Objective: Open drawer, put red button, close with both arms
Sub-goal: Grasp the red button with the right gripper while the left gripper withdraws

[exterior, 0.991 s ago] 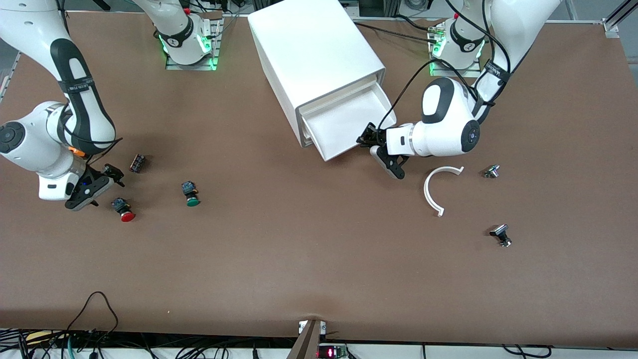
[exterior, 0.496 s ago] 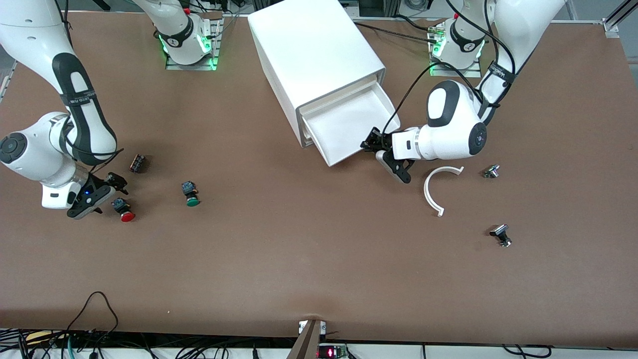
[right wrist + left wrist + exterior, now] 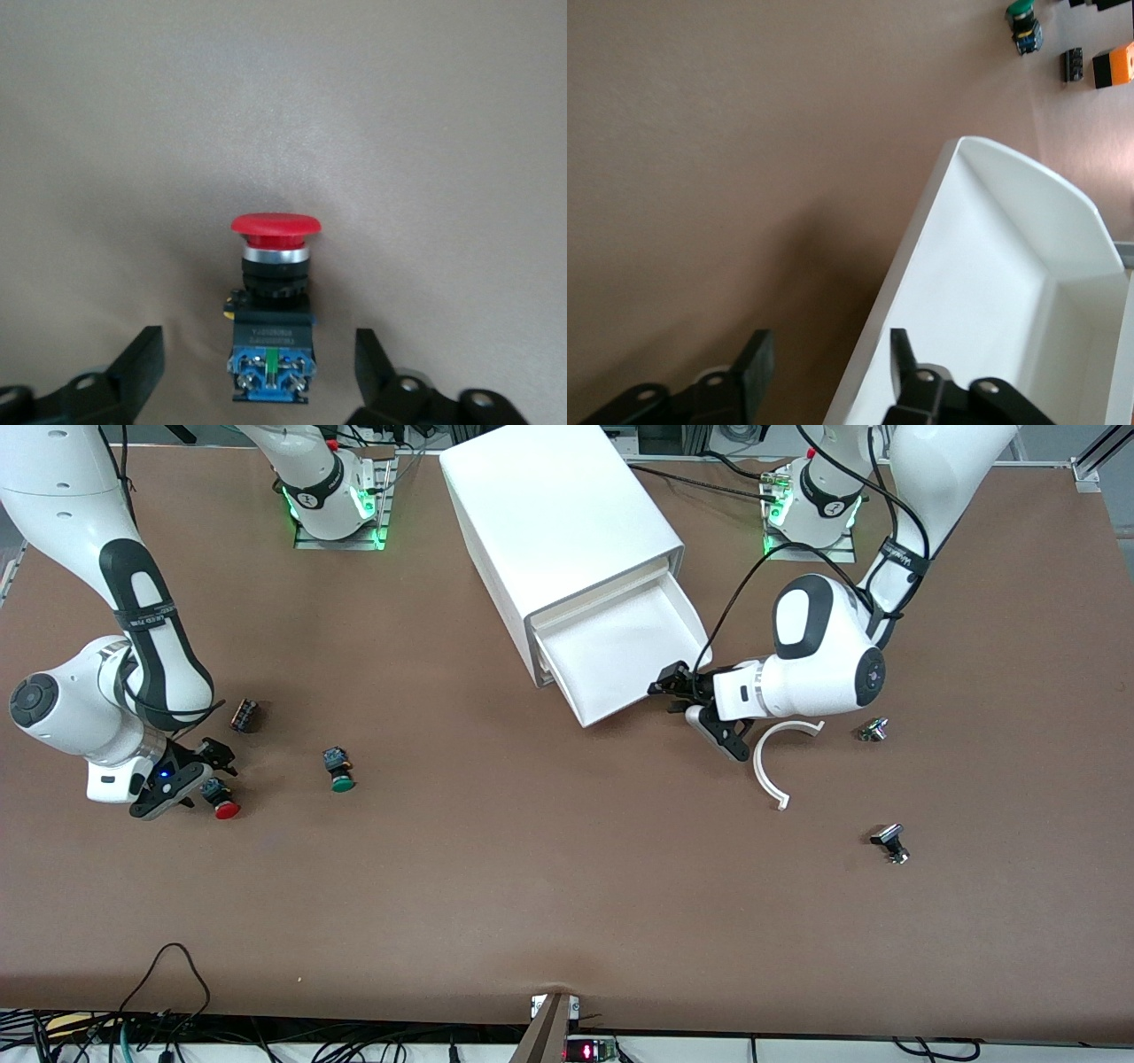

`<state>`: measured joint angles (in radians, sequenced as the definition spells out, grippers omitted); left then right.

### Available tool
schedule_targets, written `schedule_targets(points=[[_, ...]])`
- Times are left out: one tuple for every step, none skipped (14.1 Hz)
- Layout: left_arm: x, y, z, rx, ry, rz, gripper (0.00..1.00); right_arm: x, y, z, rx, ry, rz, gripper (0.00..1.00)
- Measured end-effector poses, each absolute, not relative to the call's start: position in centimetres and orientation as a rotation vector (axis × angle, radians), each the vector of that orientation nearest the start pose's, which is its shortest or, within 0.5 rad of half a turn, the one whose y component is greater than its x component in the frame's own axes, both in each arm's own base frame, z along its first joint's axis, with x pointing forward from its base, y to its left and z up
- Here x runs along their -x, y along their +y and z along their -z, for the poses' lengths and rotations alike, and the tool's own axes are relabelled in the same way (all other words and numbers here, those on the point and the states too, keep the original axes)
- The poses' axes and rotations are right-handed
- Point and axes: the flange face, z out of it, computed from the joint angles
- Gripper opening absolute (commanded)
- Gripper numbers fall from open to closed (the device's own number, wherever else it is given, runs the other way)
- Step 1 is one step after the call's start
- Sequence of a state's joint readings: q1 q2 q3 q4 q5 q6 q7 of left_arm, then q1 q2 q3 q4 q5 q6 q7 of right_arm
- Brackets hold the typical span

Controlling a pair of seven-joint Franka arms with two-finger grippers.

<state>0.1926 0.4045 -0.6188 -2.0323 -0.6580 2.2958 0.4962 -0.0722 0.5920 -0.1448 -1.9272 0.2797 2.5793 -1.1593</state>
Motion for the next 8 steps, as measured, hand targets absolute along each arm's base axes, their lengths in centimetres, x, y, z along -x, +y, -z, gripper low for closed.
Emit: schedule_targets(points=[[-54.4, -24.1, -28.9, -2.391, -0.492, 0.085, 1.00, -61.5, -13.7, -18.5, 2.909, -1.124, 0.164, 0.77], [-55.0, -23.0, -29.9, -2.404, -0.478, 0.053, 1.00, -61.5, -13.7, -18.3, 2.906, -1.122, 0.164, 0.70], [-55.7, -21.5, -31.2, -2.423, -0.462, 0.015, 1.00, -61.4, -13.7, -18.1, 2.904, -1.120, 0.163, 0.59], [-56.4, -19.5, -32.6, -2.450, -0.442, -0.028, 1.00, -61.4, -13.7, -17.9, 2.901, -1.122, 0.160, 0.48], [-57.1, -17.2, -34.1, -2.477, -0.415, -0.073, 1.00, -61.4, -13.7, -17.8, 2.900, -1.124, 0.158, 0.39], [-57.6, -15.0, -35.5, -2.502, -0.387, -0.113, 1.00, -61.4, -13.8, -17.8, 2.900, -1.125, 0.158, 0.31], [-57.9, -12.6, -36.9, -2.527, -0.366, -0.135, 1.00, -61.4, -13.8, -17.8, 2.900, -1.129, 0.161, 0.25], [-57.9, -10.1, -38.0, -2.559, -0.358, -0.138, 1.00, -61.5, -13.8, -17.9, 2.897, -1.139, 0.164, 0.22]])
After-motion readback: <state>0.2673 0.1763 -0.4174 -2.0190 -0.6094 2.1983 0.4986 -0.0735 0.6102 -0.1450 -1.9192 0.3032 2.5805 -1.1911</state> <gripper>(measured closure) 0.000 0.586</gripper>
